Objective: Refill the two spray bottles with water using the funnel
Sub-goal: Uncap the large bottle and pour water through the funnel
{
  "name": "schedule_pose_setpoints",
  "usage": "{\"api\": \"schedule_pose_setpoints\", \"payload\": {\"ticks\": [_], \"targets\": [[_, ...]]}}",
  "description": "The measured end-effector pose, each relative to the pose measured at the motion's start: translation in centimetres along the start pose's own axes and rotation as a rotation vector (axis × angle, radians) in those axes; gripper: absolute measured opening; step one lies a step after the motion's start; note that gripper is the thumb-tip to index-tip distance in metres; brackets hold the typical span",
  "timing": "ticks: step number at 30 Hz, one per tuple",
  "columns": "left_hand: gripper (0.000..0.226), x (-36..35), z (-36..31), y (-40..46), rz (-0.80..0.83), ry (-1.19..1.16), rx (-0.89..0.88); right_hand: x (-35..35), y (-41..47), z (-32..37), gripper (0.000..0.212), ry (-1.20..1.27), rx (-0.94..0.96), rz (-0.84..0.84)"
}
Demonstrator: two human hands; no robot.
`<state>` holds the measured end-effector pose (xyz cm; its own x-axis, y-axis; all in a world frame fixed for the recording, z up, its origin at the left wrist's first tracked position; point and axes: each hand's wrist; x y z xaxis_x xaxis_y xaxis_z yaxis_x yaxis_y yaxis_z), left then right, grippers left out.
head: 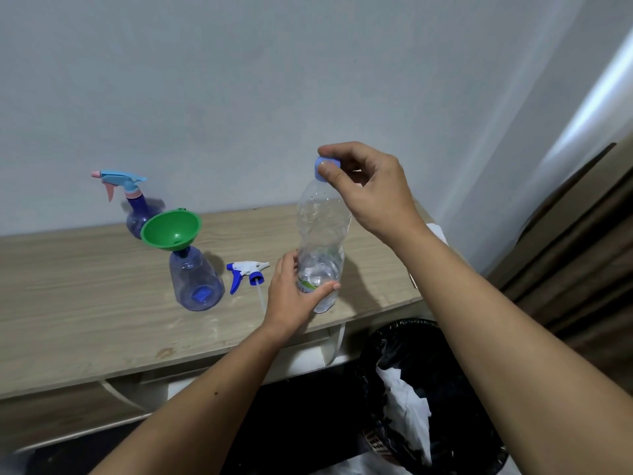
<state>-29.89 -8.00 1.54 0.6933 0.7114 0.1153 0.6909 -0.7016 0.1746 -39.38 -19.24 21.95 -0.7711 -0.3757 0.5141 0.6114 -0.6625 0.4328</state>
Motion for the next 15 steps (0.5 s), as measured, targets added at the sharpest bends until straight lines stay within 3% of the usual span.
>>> {"api": "schedule_pose_setpoints", "payload": {"ticks": [4, 9, 12, 15], "targets": [[0.095, 0.1, 0.0, 0.0, 0.021, -0.004, -0.002, -0.4, -0.1, -0.1, 0.043, 0.050, -0.085, -0.056], [0.092, 0.1, -0.1, 0.0, 0.019, -0.016, -0.002, 0.2, 0.1, -0.4, 0.027, 0.080, -0.065, 0.063], [0.093, 0.2, -0.1, 0.0, 0.022, -0.018, 0.000, 0.7, 0.3, -0.4, 0.028, 0.097, -0.042, 0.155], [0.090, 0.2, -0.1, 0.1, 0.023, -0.013, 0.000, 0.5, 0.3, -0.2, 0.035, 0.098, -0.071, 0.075]]}}
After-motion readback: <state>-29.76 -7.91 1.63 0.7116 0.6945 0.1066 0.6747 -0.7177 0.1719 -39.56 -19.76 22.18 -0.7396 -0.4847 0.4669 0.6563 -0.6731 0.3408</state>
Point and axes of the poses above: each hand's wrist, its own y-axis towards the middle knuckle, its own x-axis out of the back of the hand, z = x × y, and after that the axes turned 12 degrees about -y, right-handed
